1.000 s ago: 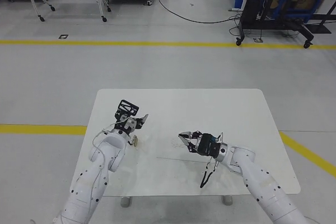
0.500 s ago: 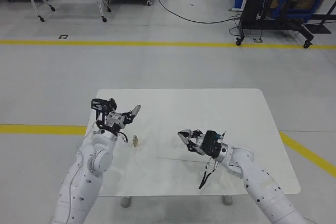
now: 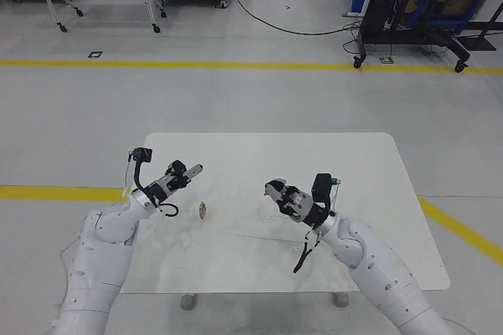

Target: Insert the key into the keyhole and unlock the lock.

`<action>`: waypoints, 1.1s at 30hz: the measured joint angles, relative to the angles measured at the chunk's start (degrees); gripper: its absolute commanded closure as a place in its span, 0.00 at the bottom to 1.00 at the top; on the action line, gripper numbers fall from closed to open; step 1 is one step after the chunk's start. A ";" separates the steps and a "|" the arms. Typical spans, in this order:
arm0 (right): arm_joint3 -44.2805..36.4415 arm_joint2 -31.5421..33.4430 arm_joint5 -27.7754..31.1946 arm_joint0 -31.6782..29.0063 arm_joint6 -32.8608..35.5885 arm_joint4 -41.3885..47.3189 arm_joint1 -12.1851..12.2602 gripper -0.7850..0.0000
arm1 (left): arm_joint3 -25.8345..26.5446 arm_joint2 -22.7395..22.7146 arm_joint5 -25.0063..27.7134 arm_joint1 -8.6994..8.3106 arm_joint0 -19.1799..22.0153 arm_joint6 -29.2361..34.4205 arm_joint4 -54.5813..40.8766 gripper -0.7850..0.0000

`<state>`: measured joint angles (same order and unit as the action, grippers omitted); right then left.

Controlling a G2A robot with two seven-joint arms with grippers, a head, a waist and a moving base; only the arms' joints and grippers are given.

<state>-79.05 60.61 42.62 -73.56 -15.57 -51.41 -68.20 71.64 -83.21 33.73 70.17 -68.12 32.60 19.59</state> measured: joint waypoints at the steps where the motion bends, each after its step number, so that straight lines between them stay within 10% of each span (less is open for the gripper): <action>1: 0.00 0.00 0.00 0.00 0.00 0.00 0.00 1.00 | 0.11 0.12 0.13 0.01 -0.11 0.00 -0.05 0.00; 9: 2.16 -2.68 1.97 0.05 5.15 12.79 -1.01 1.00 | 0.11 4.61 5.89 0.31 -1.76 6.14 -11.26 0.00; 20: 10.53 -8.22 3.96 5.69 11.07 33.46 -3.96 1.00 | -6.02 9.44 2.03 -0.34 3.35 36.13 -51.64 0.01; 25: 12.41 -10.05 7.20 6.72 13.41 39.80 -4.98 1.00 | -6.10 11.04 2.63 -0.98 3.75 35.35 -50.92 0.47; 33: 15.93 -12.26 8.07 8.67 16.19 45.34 -6.53 1.00 | -4.61 15.24 10.58 -1.93 3.05 27.40 -38.99 0.61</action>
<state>-63.12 48.36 50.69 -64.89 0.62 -6.07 -74.73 67.03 -67.97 44.31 68.24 -65.07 60.00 -19.40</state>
